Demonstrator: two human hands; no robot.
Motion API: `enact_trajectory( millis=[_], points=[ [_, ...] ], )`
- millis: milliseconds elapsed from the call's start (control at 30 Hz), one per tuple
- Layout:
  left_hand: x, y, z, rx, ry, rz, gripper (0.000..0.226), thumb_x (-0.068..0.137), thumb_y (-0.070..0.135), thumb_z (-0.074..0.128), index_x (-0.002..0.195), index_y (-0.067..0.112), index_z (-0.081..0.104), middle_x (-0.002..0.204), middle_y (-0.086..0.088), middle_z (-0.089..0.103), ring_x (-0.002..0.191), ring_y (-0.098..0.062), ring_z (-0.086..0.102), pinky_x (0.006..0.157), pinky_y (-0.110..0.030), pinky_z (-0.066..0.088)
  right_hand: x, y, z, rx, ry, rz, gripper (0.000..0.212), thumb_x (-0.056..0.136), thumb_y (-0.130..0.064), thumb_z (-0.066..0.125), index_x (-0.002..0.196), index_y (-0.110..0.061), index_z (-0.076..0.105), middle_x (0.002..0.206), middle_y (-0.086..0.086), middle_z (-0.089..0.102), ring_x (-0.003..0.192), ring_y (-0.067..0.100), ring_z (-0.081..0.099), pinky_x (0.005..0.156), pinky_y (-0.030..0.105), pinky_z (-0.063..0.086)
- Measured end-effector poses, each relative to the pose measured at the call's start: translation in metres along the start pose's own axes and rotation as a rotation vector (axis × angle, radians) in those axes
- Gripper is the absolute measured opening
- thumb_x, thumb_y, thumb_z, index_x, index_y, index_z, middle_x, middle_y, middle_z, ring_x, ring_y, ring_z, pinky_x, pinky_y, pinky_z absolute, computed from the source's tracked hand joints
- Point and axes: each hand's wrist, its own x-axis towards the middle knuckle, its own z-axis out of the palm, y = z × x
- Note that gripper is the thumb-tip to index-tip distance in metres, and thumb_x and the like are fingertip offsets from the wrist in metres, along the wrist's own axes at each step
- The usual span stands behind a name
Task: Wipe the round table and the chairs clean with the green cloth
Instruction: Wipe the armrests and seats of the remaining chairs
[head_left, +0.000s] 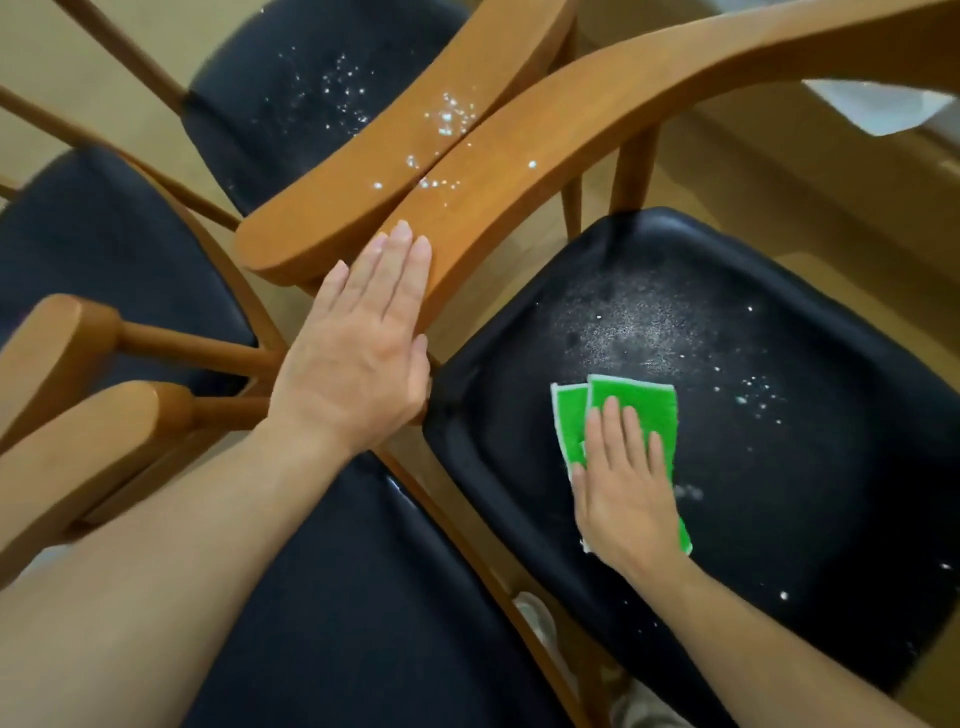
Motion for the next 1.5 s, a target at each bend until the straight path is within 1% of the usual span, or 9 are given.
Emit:
enact_trajectory(
  millis=[167, 367, 533, 733, 900, 1033, 1300, 1400, 1500],
  points=[
    [0.000, 0.000, 0.000, -0.008, -0.005, -0.008, 0.073, 0.093, 0.027, 0.051, 0.152, 0.004, 0.016, 0.158, -0.019, 0.021, 0.145, -0.032, 0.021, 0.114, -0.048, 0.020, -0.006, 0.047, -0.007, -0.086, -0.058, -0.291, 0.060, 0.096, -0.041, 0.027, 0.146, -0.010, 0.040, 0.155, 0.006, 0.028, 0.141, 0.027, 0.033, 0.114, 0.046, 0.024],
    [0.000, 0.000, 0.006, -0.011, 0.031, -0.001, 0.069, 0.094, 0.032, 0.041, 0.152, 0.008, 0.013, 0.159, -0.015, 0.019, 0.146, -0.028, 0.019, 0.115, -0.043, 0.016, 0.090, 0.121, -0.037, 0.018, 0.104, 0.325, 0.074, 0.094, -0.051, 0.015, 0.153, -0.006, 0.009, 0.161, 0.016, 0.007, 0.147, 0.035, 0.008, 0.117, 0.053, 0.010],
    [0.002, 0.003, 0.006, -0.014, 0.018, -0.016, 0.069, 0.095, 0.032, 0.040, 0.153, 0.009, 0.010, 0.161, -0.011, 0.013, 0.148, -0.024, 0.013, 0.117, -0.042, 0.014, 0.097, 0.083, -0.028, 0.129, 0.162, 0.438, 0.070, 0.097, -0.042, 0.024, 0.149, 0.003, 0.013, 0.157, 0.028, 0.010, 0.143, 0.046, 0.011, 0.112, 0.066, 0.012],
    [0.000, -0.001, 0.006, -0.028, 0.000, -0.037, 0.069, 0.095, 0.030, 0.039, 0.154, 0.011, 0.008, 0.162, -0.007, 0.008, 0.149, -0.021, 0.008, 0.118, -0.041, 0.011, 0.051, 0.022, -0.011, 0.084, 0.066, 0.246, 0.071, 0.096, -0.044, 0.018, 0.150, 0.002, 0.017, 0.157, 0.026, 0.014, 0.143, 0.045, 0.014, 0.112, 0.063, 0.014],
    [-0.002, -0.002, 0.005, -0.005, 0.003, -0.037, 0.070, 0.095, 0.030, 0.041, 0.154, 0.010, 0.009, 0.162, -0.009, 0.010, 0.148, -0.022, 0.010, 0.117, -0.040, 0.011, -0.025, -0.009, 0.017, -0.051, -0.022, -0.177, 0.065, 0.096, -0.041, 0.028, 0.149, -0.003, 0.029, 0.155, 0.019, 0.025, 0.142, 0.039, 0.026, 0.113, 0.058, 0.020],
    [0.001, -0.001, 0.005, 0.010, 0.022, -0.034, 0.070, 0.094, 0.029, 0.045, 0.153, 0.008, 0.012, 0.161, -0.012, 0.015, 0.147, -0.025, 0.016, 0.116, -0.043, 0.016, -0.008, 0.037, 0.011, -0.123, -0.074, -0.513, 0.064, 0.095, -0.045, 0.031, 0.152, -0.017, 0.025, 0.158, 0.006, 0.024, 0.144, 0.026, 0.027, 0.114, 0.048, 0.021],
    [0.002, -0.001, 0.006, 0.005, 0.030, -0.015, 0.069, 0.096, 0.031, 0.040, 0.153, 0.006, 0.011, 0.160, -0.015, 0.016, 0.147, -0.028, 0.018, 0.115, -0.045, 0.019, 0.118, 0.085, -0.041, 0.064, 0.126, 0.387, 0.070, 0.096, -0.044, 0.027, 0.153, -0.006, 0.012, 0.160, 0.018, 0.009, 0.147, 0.038, 0.009, 0.115, 0.059, 0.012],
    [0.001, -0.001, 0.005, 0.007, 0.013, -0.016, 0.070, 0.096, 0.030, 0.043, 0.153, 0.007, 0.010, 0.160, -0.015, 0.015, 0.147, -0.028, 0.016, 0.116, -0.046, 0.018, 0.113, 0.031, -0.034, 0.094, 0.119, 0.437, 0.068, 0.101, -0.040, 0.030, 0.153, -0.003, 0.010, 0.160, 0.021, 0.006, 0.146, 0.040, 0.006, 0.115, 0.061, 0.010],
    [0.000, -0.001, 0.003, -0.005, 0.017, -0.023, 0.068, 0.096, 0.029, 0.043, 0.153, 0.006, 0.013, 0.159, -0.015, 0.017, 0.146, -0.028, 0.018, 0.115, -0.046, 0.018, 0.092, -0.015, -0.019, 0.035, 0.023, 0.259, 0.068, 0.101, -0.044, 0.022, 0.154, -0.007, 0.003, 0.161, 0.018, 0.000, 0.147, 0.037, 0.000, 0.117, 0.057, 0.004]
  ],
)
